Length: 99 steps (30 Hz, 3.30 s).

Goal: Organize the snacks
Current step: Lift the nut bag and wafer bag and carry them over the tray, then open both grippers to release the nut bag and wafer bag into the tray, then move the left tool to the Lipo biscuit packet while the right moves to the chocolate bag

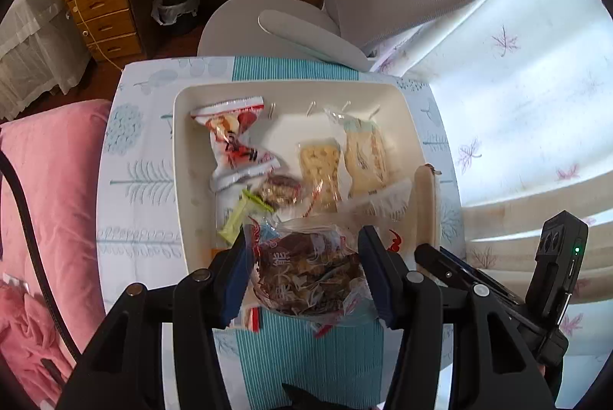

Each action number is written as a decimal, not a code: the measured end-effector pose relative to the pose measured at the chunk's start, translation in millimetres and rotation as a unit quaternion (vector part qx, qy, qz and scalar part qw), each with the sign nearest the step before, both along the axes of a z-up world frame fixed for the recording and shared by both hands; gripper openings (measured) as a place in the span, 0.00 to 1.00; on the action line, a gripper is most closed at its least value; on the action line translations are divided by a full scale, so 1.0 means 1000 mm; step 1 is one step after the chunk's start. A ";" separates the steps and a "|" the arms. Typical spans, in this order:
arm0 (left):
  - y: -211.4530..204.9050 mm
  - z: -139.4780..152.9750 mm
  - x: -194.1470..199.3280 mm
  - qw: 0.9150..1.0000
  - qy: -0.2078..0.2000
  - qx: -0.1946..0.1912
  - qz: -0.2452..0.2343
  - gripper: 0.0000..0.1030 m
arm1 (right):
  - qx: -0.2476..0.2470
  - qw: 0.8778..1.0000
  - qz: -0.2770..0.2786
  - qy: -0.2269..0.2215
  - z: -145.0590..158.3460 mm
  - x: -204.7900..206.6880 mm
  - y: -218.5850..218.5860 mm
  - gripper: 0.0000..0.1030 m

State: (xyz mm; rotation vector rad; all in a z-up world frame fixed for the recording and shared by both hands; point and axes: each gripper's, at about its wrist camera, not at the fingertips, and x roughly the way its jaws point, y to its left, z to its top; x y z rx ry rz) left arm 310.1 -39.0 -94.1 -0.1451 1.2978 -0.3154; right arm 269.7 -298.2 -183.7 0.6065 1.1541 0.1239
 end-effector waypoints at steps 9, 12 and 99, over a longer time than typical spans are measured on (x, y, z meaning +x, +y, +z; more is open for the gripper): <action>0.005 -0.019 0.013 1.000 -0.002 -0.018 0.016 0.53 | -0.009 1.000 0.025 -0.002 -0.007 0.023 0.016 0.56; 0.007 -0.020 0.013 0.999 0.000 -0.027 0.029 0.73 | -0.012 1.000 0.024 -0.005 -0.007 0.024 0.015 0.56; 0.103 -0.085 -0.148 0.991 0.033 0.066 -0.111 0.84 | -0.082 0.985 -0.146 0.044 -0.048 -0.190 0.094 0.83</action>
